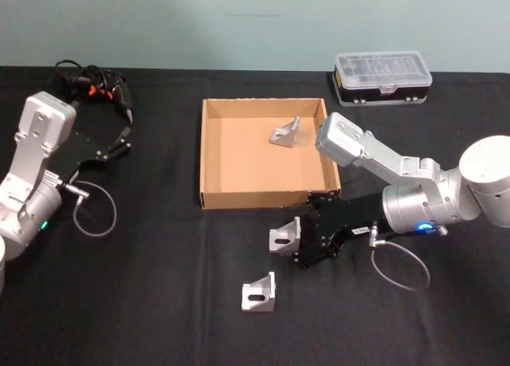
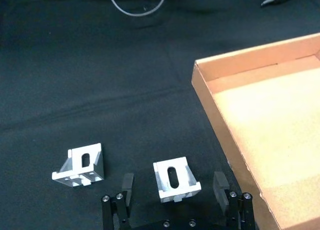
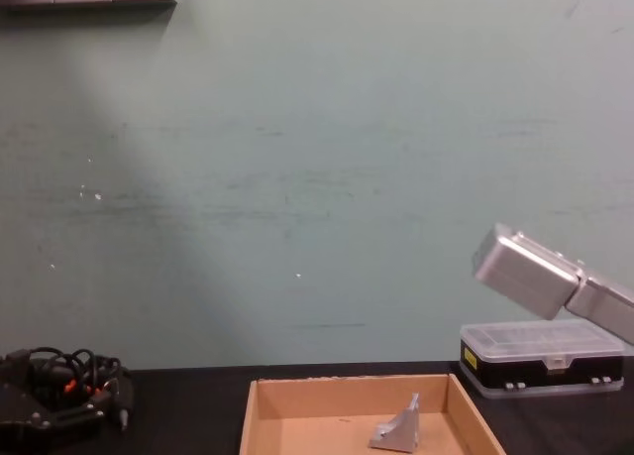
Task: Use one hand to pick up the angle iron from the table and place it into the box.
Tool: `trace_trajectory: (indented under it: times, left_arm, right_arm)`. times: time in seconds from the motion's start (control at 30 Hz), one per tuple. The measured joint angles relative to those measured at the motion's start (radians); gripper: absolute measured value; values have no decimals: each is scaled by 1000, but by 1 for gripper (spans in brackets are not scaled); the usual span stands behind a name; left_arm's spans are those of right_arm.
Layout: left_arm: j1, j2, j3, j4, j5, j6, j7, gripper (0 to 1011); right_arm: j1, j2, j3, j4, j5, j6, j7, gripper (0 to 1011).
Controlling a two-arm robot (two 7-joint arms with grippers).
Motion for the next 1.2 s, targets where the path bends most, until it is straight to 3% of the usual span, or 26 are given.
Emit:
trace_trajectory:
  times: [0.53, 0.77, 1.2]
  left_arm:
    - [0, 0, 0, 0, 0, 0, 0, 1000]
    - [0, 0, 0, 0, 0, 0, 0, 1000]
    - [0, 0, 0, 0, 0, 0, 0, 1000]
  right_arm:
    - [11, -29, -7, 68, -8, -11, -1, 1002]
    - [12, -34, -5, 73, -9, -14, -2, 863]
    - [1, -33, 0, 68, -9, -12, -11, 473]
